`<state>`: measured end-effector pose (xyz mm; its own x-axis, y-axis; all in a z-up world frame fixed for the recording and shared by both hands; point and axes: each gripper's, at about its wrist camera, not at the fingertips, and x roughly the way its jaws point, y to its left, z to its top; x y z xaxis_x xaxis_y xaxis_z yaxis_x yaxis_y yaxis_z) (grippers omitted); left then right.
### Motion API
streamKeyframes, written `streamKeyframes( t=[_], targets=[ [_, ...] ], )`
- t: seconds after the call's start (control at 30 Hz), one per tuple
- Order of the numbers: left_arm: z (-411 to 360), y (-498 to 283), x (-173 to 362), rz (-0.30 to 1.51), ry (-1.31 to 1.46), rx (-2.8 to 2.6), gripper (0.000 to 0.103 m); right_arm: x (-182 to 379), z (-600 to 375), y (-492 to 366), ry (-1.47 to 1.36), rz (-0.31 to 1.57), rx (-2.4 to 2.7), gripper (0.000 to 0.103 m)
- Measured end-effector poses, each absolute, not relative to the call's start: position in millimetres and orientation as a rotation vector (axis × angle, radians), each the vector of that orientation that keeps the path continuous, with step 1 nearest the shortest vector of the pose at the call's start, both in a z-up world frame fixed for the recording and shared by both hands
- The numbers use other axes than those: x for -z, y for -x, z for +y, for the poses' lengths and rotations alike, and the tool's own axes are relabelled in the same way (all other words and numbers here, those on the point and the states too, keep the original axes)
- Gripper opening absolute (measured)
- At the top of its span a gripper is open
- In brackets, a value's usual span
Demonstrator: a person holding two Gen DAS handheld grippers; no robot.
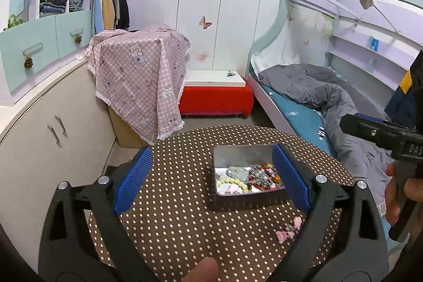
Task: Organize jewelry
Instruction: 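Move both open tools toward the last pink bunny charms on the table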
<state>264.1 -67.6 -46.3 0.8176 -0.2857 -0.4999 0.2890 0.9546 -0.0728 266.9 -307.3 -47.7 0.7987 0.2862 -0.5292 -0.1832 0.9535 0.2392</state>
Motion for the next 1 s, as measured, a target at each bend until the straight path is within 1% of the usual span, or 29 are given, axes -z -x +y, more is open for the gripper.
streamKeyframes(
  t=[0.4,0.8,1.0],
  targets=[
    [-85,-233,79,0.597,-0.039,0.367,0.09,93,-324,-227,-0.158,0.675,-0.155,0.095],
    [-124,-224,136,0.727,-0.103,0.445,0.09,134,-334,-219,-0.19,0.77,-0.131,0.095],
    [-145,-233,168,0.818,-0.164,0.473,0.09,148,-341,-219,-0.21,0.799,-0.122,0.095]
  ],
)
